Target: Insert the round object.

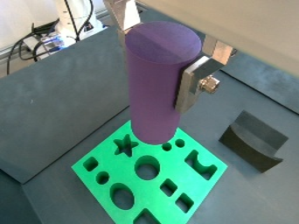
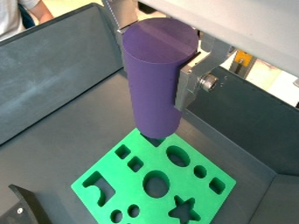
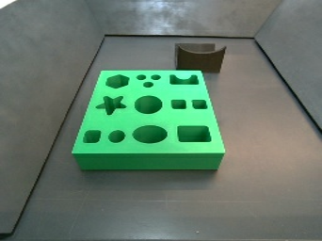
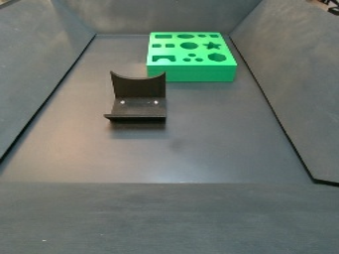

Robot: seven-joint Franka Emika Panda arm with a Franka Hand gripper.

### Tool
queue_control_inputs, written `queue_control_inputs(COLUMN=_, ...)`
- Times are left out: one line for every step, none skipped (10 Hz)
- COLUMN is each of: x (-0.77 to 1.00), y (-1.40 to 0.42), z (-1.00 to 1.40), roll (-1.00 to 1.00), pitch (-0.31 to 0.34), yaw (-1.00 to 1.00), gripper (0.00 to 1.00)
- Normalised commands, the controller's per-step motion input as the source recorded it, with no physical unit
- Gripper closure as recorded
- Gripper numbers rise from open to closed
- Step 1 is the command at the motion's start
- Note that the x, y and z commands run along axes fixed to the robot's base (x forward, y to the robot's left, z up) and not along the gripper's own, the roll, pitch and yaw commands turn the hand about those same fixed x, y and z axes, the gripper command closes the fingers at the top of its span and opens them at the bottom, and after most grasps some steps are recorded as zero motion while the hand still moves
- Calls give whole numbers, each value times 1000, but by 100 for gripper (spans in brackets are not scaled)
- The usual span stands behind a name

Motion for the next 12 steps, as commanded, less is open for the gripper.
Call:
queue_control_inputs(x=-11, y=0, z=-300, roll=74, pitch=-20, yaw=0, gripper=100)
queue_control_inputs(x=-114, y=0, z=-443, roll=277, pitch=-77, yaw=0, gripper=100)
queue_control_inputs(x=-189, y=0, z=-560, roll=323, pitch=-140, yaw=0, gripper=100)
queue_control_inputs(x=-231, y=0, z=-657, roll=360, pitch=-246, yaw=0, gripper=100)
queue_control_inputs(x=-57, y=0, z=-726, roll=254, pitch=-186, yaw=0, gripper=100)
queue_control_inputs(x=0, y=0, z=-720, roll=14, pitch=-114, yaw=-6, gripper=100)
queue_control_inputs(x=46, y=0, z=-646, roll=-143, pitch=0, yaw=-9, gripper=100)
queue_control_inputs(x=171, y=0, z=-629, roll=-277, pitch=103, yaw=-46, gripper=100)
queue_control_inputs(x=137, y=0, z=-560, roll=-97, pitch=111, yaw=-26, gripper=100)
queue_control_inputs(x=0, y=0, z=-557, roll=94, pitch=0, yaw=0, gripper=100)
queue_control_inputs(x=-14, y=-91, z=-634, roll=309, pitch=-129, yaw=0, gripper=100)
queue_control_inputs(x=0, y=0, z=-637, roll=0, pitch=-226, yaw=0, gripper=100)
